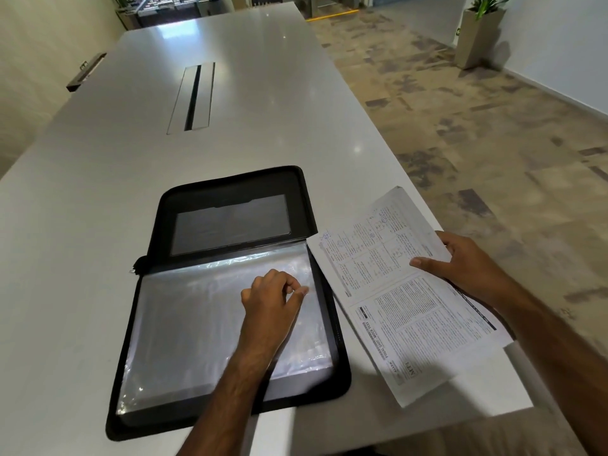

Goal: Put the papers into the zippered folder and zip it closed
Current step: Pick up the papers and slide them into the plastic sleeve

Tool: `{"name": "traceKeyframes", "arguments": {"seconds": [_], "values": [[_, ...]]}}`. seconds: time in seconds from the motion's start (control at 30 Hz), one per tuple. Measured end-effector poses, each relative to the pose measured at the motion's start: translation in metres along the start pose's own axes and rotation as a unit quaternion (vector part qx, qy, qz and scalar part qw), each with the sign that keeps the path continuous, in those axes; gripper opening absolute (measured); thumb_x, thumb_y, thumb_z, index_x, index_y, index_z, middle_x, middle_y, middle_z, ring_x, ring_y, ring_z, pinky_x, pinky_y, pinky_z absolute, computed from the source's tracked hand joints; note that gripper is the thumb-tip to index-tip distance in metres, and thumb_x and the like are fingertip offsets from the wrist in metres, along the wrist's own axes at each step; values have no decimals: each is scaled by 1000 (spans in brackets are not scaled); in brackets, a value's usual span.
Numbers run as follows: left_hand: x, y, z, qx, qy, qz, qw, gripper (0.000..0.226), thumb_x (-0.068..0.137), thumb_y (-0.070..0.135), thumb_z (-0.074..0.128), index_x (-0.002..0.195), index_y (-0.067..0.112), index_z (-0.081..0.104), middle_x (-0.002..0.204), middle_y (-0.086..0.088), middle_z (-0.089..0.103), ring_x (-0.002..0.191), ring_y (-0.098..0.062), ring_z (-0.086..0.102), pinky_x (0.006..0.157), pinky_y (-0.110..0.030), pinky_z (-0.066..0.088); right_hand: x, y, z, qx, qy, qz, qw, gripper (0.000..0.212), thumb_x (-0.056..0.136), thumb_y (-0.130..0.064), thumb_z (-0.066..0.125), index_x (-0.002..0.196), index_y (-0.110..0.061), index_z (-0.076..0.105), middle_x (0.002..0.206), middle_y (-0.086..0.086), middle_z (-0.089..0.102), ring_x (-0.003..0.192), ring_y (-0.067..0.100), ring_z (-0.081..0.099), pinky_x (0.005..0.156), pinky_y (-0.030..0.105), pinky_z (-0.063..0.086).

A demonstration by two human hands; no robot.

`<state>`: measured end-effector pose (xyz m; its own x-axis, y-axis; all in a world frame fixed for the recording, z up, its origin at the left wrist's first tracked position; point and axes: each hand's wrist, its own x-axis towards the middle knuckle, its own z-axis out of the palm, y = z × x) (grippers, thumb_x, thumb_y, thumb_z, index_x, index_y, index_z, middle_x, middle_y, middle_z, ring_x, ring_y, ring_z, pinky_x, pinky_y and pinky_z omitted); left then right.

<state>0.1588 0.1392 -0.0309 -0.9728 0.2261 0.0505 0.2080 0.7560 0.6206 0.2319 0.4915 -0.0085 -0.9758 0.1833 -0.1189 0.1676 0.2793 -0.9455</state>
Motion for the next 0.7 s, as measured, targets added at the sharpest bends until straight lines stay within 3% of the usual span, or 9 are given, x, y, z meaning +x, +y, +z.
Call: {"name": "traceKeyframes", "arguments": {"seconds": [0.37, 0.53, 0.7], "values": [[-3, 13, -6, -38, 43, -51, 997, 23, 103, 35, 61, 83, 26, 65, 93, 12, 63, 95, -7, 53, 96, -32, 26, 10, -7, -17, -21, -73, 5, 997, 37, 75, -49, 86, 109, -49, 72, 105, -14, 80, 86, 16, 81, 62, 25, 63], [-1, 17, -11, -40, 50, -59, 996, 22, 104, 36, 59, 86, 25, 66, 99, 8, 65, 99, -10, 54, 98, -33, 25, 16, -15, -26, -28, -139, 9, 990, 44, 76, -48, 89, 117, -40, 73, 112, -4, 80, 93, 24, 80, 70, 36, 66], [0, 19, -15, -38, 49, -59, 996, 23, 103, 37, 59, 85, 26, 65, 100, 10, 65, 100, -10, 54, 97, -33, 24, 25, -29, -20, -54, -216, 4, 975, 37, 81, -43, 88, 115, -38, 73, 114, -4, 80, 96, 23, 80, 72, 33, 66]]}}
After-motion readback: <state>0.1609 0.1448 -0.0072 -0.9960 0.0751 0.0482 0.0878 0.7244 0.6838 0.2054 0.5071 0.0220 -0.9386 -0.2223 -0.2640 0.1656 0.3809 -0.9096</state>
